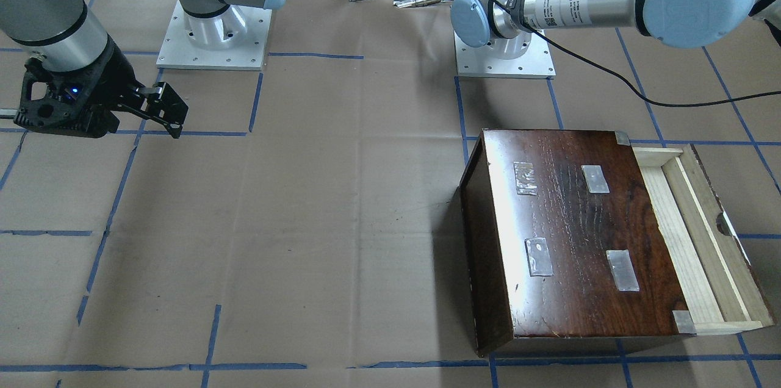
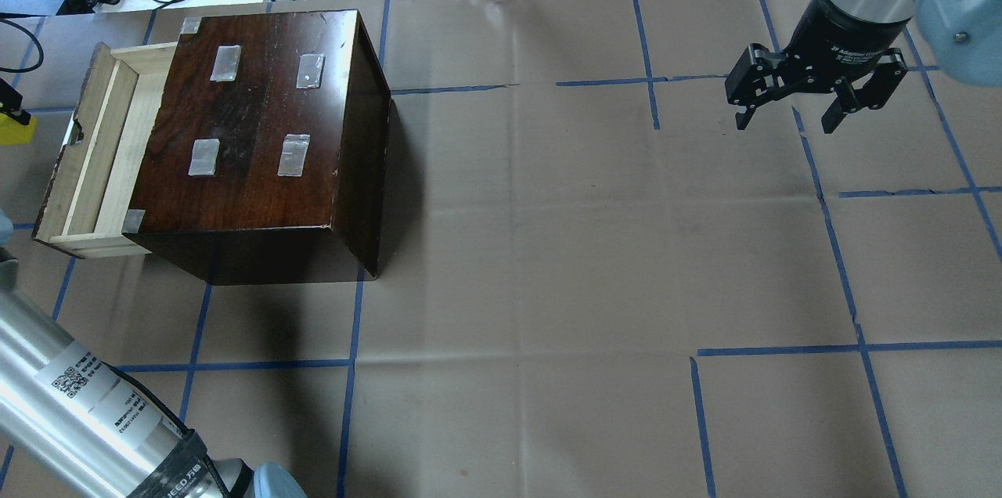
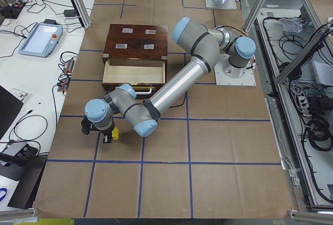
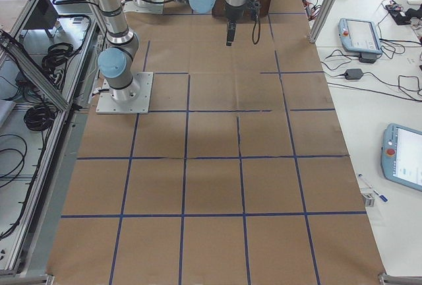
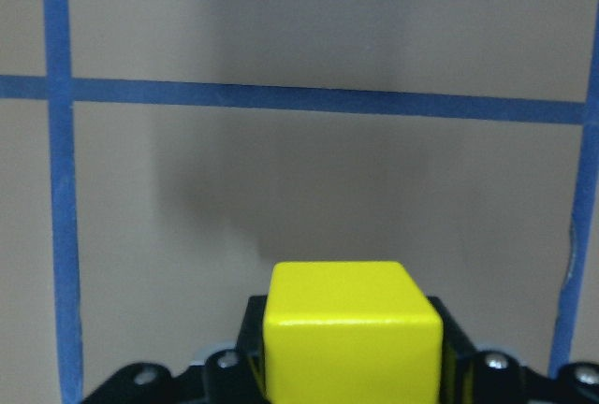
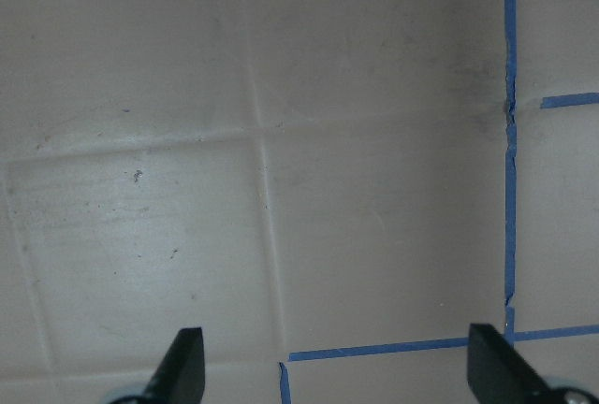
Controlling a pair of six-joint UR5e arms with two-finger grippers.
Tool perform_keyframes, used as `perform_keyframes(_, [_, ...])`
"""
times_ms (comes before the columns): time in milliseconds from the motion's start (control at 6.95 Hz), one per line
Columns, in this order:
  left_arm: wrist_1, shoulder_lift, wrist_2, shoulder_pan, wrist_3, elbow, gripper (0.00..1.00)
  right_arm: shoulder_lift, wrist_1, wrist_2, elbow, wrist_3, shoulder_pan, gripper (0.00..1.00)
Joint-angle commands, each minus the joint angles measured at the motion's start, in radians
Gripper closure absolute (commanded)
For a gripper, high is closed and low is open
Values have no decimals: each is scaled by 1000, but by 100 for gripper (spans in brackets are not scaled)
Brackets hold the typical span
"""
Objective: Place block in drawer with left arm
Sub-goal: 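Carry the yellow cube with the left gripper over the open drawer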
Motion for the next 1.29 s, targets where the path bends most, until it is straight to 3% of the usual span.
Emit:
perform_keyframes(0, [-67,137,27,1,-5,-65,76,0,0,0,-1,0,0,0])
perform_keyframes(432, [-49,410,21,-13,-144,-370,76,0,0,0,-1,0,0,0])
perform_keyframes(719, [-35,553,21,-123,-298,-530,75,0,1,0,-1,0,0,0])
perform_keyframes(1151, [-33,582,19,-286,-477,-595,75,0,0,0,1,0,0,0])
